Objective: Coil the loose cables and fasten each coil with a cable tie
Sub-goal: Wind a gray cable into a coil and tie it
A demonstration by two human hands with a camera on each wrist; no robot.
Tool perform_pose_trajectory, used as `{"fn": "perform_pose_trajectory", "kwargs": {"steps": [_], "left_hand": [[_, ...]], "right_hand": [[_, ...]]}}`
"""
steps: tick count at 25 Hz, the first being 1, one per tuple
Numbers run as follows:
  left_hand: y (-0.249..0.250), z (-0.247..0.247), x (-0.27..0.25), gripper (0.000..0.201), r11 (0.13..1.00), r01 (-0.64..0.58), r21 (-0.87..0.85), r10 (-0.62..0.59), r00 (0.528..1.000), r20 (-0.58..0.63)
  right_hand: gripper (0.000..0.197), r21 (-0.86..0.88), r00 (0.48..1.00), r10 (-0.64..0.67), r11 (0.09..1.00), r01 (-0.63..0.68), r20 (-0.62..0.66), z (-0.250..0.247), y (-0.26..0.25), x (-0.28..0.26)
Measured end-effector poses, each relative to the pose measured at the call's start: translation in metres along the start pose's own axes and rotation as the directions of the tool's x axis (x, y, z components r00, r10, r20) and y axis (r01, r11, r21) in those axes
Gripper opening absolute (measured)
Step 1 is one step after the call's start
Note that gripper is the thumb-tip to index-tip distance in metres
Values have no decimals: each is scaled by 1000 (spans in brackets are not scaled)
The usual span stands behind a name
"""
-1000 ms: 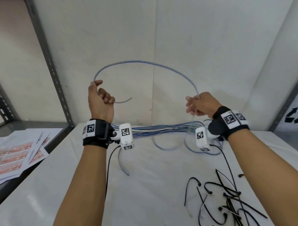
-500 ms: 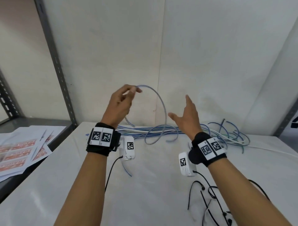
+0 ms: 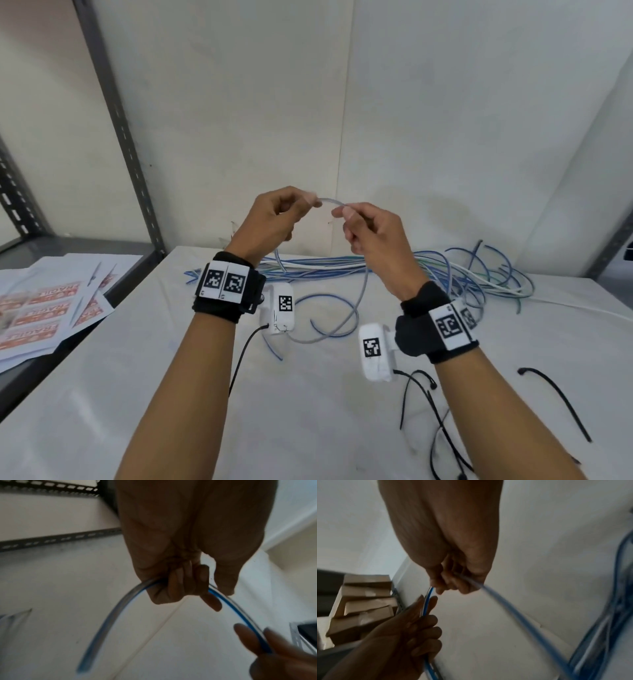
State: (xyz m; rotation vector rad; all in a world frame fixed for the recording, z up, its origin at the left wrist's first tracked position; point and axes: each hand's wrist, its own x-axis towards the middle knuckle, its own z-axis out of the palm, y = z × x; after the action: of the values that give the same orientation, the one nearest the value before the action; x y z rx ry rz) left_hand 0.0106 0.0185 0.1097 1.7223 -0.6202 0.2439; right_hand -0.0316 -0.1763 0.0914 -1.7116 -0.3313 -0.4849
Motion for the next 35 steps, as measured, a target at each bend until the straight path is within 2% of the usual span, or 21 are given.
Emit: {"fn": "perform_pose_trajectory", "kwargs": {"steps": [2, 3, 4, 5, 7, 8, 9, 11, 14, 18, 21, 24, 27, 29, 32, 35], "left_hand": [[-12, 1, 2, 31, 994, 104, -35, -101, 992, 79], [-17, 4, 2, 31, 985, 146, -95, -137, 986, 95], [-22, 7, 3, 31, 957, 182, -226, -171, 983, 65], [-27, 11, 5, 31, 879, 204, -431, -221, 975, 9], [-34, 18, 10, 34, 581, 155, -799, -346, 936, -71], [-38, 21, 13, 35, 448, 91, -889, -382, 919, -99], [-41, 25, 14, 36, 359, 31, -933, -402, 907, -125], [-45, 36, 15, 36, 281, -43, -959, -426, 889, -165], [-46, 63, 10, 35, 277, -47, -960, -455, 873, -174], [-56, 88, -4, 34, 300, 83, -950, -480, 874, -75], [-60, 96, -16, 34, 385, 194, -902, -431, 902, 11], [-57, 99, -14, 31, 414, 134, -900, -371, 928, -33], [-59, 101, -13, 27, 451, 56, -891, -317, 943, -102], [-64, 99, -14, 25, 460, 32, -887, -295, 948, -118], [-73, 93, -16, 24, 491, 34, -871, -282, 952, -122], [-82, 87, -18, 26, 575, 99, -812, -312, 944, -106]], "right_hand": [[23, 10, 985, -5, 1000, 6, -172, 7, 17, 0], [22, 5, 978, -3, 1000, 4, -209, 12, 24, -2], [21, 0, 974, 2, 1000, -2, -226, 17, 31, -6], [22, 12, 970, 7, 1000, -4, -245, 24, 36, -12], [24, 46, 962, -13, 999, 27, -274, 36, 42, -21], [22, 54, 966, -33, 997, 48, -257, 41, 45, -23], [21, 61, 975, -39, 997, 54, -216, 44, 47, -27], [22, 97, 987, -2, 995, 17, -158, 46, 57, -30], [16, 168, 969, 56, 986, -15, -241, 45, 72, -35], [8, 179, 912, 76, 984, -3, -404, 39, 79, -30], [23, 174, 879, 82, 985, 0, -469, 30, 82, -30], [39, 264, 851, 150, 964, -14, -503, 30, 83, -32], [31, 242, 826, 224, 964, -111, -517, 33, 91, -31], [26, 200, 836, 231, 968, -149, -498, 34, 94, -31], [20, 339, 879, 288, 928, -157, -381, 33, 89, -31], [30, 339, 945, 205, 934, -111, -253, 28, 81, -29]]}}
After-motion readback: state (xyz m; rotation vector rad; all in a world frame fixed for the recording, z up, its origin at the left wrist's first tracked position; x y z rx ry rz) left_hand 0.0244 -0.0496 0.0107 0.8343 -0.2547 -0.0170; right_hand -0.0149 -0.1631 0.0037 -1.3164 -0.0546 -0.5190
